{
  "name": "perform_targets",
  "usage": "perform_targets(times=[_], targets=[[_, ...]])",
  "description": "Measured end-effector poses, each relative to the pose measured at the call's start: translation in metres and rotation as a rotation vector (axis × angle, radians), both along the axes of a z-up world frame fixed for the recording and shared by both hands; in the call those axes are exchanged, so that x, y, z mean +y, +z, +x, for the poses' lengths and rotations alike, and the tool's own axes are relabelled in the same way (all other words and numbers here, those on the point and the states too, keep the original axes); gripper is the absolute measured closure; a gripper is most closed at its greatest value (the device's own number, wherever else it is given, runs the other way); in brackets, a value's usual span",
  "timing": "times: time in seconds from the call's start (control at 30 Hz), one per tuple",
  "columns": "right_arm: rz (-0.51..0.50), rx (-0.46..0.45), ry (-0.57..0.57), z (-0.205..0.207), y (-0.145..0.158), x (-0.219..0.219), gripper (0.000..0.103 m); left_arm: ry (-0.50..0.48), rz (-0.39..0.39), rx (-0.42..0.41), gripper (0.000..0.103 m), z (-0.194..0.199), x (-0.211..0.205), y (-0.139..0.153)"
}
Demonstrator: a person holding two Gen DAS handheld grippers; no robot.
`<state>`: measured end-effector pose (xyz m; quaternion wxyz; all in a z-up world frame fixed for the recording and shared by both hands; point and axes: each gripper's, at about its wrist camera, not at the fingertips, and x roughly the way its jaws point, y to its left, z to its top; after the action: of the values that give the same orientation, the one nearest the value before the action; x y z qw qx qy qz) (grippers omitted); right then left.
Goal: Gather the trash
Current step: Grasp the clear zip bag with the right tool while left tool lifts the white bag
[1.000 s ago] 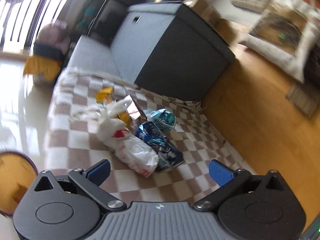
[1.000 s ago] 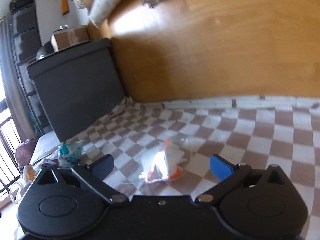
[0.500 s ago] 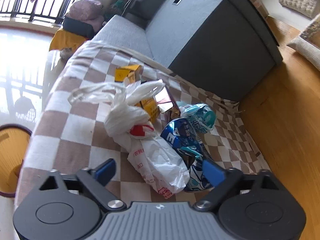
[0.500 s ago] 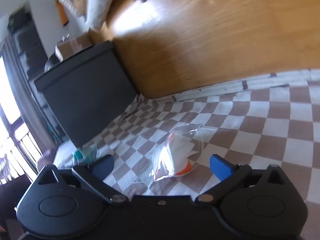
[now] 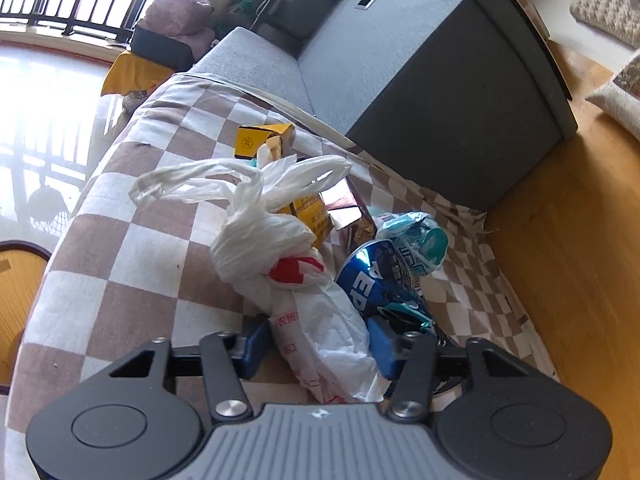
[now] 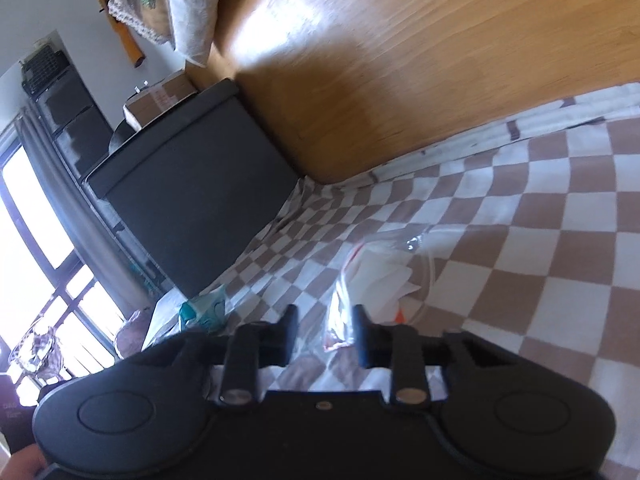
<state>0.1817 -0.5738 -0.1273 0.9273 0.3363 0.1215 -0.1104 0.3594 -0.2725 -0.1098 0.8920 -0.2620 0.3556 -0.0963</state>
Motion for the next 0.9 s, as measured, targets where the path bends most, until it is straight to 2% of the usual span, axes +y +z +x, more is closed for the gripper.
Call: perform_targets(times=[0.03, 0.1, 0.23, 0.37, 0.47, 0.5, 0.53, 0.67, 0.73, 0.8, 0.9], targets=[[0.002, 0.009, 0.008, 0.000, 0.001, 0.000, 0.091, -0.008, 0.002, 0.003, 0.055, 0.000, 0.001, 0.000], [0.004, 0.014, 0.031, -0.002, 0.005, 0.002, 0.098, -0.027, 0.006, 0.014, 0.058, -0.002, 0.005, 0.001], [-0.026, 0.045, 0.093, -0.005, 0.017, 0.011, 0.100, -0.093, 0.044, 0.029, 0.059, -0.010, 0.011, 0.006], [-0.026, 0.070, 0.099, -0.015, 0.024, 0.015, 0.100, -0.191, 0.092, 0.047, 0.060, -0.024, 0.020, 0.015], [0.034, 0.059, 0.071, -0.019, 0.021, 0.009, 0.083, -0.304, 0.157, 0.046, 0.060, -0.035, 0.025, 0.024], [0.061, 0.053, 0.058, -0.020, 0.019, 0.007, 0.071, -0.350, 0.181, 0.043, 0.060, -0.039, 0.027, 0.026], [0.087, 0.047, 0.042, -0.020, 0.016, 0.004, 0.065, -0.399, 0.204, 0.044, 0.060, -0.042, 0.027, 0.029], [0.163, 0.006, -0.017, -0.023, 0.006, -0.005, 0.065, -0.601, 0.321, 0.067, 0.060, -0.054, 0.022, 0.034], [0.221, -0.019, -0.028, -0.022, -0.001, -0.011, 0.065, -0.668, 0.360, 0.084, 0.060, -0.058, 0.016, 0.032], [0.278, -0.043, -0.028, -0.019, -0.007, -0.015, 0.066, -0.688, 0.381, 0.095, 0.058, -0.061, 0.010, 0.030], [0.340, -0.061, -0.018, -0.011, -0.013, -0.020, 0.067, -0.648, 0.384, 0.112, 0.051, -0.062, 0.005, 0.027]])
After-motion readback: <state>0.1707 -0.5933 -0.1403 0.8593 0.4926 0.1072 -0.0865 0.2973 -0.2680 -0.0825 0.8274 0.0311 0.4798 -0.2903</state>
